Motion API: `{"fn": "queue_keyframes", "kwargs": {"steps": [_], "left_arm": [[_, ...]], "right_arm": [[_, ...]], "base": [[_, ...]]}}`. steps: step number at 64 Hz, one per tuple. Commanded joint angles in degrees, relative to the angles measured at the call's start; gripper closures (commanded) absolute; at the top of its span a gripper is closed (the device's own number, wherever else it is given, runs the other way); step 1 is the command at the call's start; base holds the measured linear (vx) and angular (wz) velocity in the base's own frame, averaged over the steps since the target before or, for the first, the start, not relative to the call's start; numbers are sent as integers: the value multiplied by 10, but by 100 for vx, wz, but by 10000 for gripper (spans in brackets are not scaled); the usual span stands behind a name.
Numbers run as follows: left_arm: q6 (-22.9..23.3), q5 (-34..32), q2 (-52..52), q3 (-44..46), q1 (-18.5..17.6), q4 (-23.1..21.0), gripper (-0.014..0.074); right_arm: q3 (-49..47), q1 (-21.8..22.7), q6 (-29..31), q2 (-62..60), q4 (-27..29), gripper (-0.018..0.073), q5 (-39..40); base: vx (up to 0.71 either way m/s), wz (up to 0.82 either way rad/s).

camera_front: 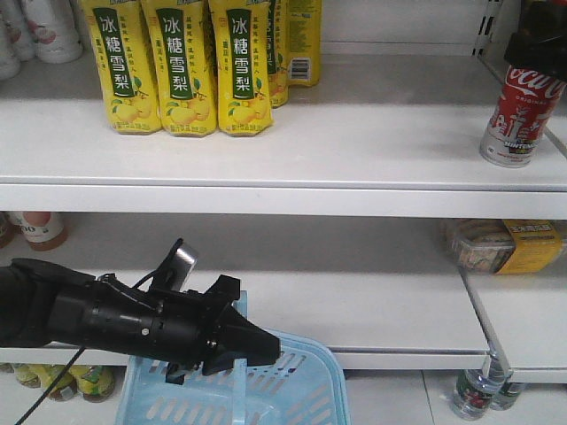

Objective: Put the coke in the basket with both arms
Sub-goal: 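Reach the right gripper to the red Coca-Cola bottle on the shelf, then close the right gripper on the bottle neck and lift it off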

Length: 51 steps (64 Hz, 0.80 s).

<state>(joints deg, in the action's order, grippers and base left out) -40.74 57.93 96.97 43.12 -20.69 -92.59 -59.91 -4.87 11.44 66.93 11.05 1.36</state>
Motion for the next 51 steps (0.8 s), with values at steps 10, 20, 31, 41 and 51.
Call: {"fn": "queue_keyframes", "kwargs": {"steps": [10,20,31,41,51], "left_arm": [[-3,40,-26,14,-4,-32,602],[-3,40,-26,14,-4,-32,602],[-3,40,-26,14,-4,-32,602],[-3,40,-26,14,-4,-32,602],[-3,40,-26,14,-4,-32,602]], "right_arm": [[-19,1,11,-84,-4,568,30],[-19,1,11,-138,-3,569,-39],[-19,1,12,-183,24,569,-147],[-11,-35,68,-208,104,568,-232],[70,-115,131,-228,235,564,-237]], "base": [[0,0],[0,0],[0,0],[0,0],[0,0]]}}
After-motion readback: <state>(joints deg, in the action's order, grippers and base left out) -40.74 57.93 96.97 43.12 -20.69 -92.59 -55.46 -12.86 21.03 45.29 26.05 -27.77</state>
